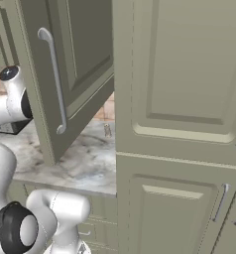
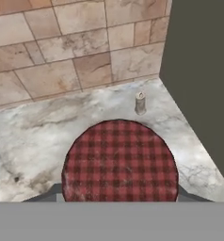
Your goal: Pick the jam and cereal from the counter and place them in the cabinets closest to them.
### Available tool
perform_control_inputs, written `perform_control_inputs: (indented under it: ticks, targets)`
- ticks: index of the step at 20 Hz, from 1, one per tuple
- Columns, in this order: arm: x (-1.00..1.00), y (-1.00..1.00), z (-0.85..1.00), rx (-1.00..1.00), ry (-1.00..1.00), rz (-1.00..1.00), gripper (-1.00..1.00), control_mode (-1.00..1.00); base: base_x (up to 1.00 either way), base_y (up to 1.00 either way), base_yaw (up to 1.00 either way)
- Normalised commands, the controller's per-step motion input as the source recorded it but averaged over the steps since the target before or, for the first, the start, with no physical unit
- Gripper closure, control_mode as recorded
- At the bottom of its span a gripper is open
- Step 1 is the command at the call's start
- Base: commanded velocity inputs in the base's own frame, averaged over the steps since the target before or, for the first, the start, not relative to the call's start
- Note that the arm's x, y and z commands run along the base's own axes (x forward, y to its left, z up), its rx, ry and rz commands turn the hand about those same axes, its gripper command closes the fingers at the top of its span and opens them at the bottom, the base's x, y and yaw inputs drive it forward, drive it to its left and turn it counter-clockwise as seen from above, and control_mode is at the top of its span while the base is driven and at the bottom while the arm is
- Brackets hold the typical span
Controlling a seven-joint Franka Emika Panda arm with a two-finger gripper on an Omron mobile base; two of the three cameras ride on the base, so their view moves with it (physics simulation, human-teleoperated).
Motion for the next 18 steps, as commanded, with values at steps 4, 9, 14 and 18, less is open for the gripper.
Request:
perform_control_inputs:
  ticks: [4, 9, 14, 18]
  targets:
    - [-0.16, 0.00, 0.62, 0.02, 0.02, -0.03, 1.00, -1.00, 0.00, 0.00, 0.00]
    - [-0.06, -0.06, 0.63, 0.04, 0.00, -0.05, 1.00, -1.00, 0.00, 0.00, 0.00]
    - [0.00, -0.14, 0.69, 0.07, 0.00, -0.08, 1.00, -1.00, 0.00, 0.00, 0.00]
    - [0.01, -0.13, 0.61, 0.04, -0.02, -0.08, 1.00, -1.00, 0.00, 0.00, 0.00]
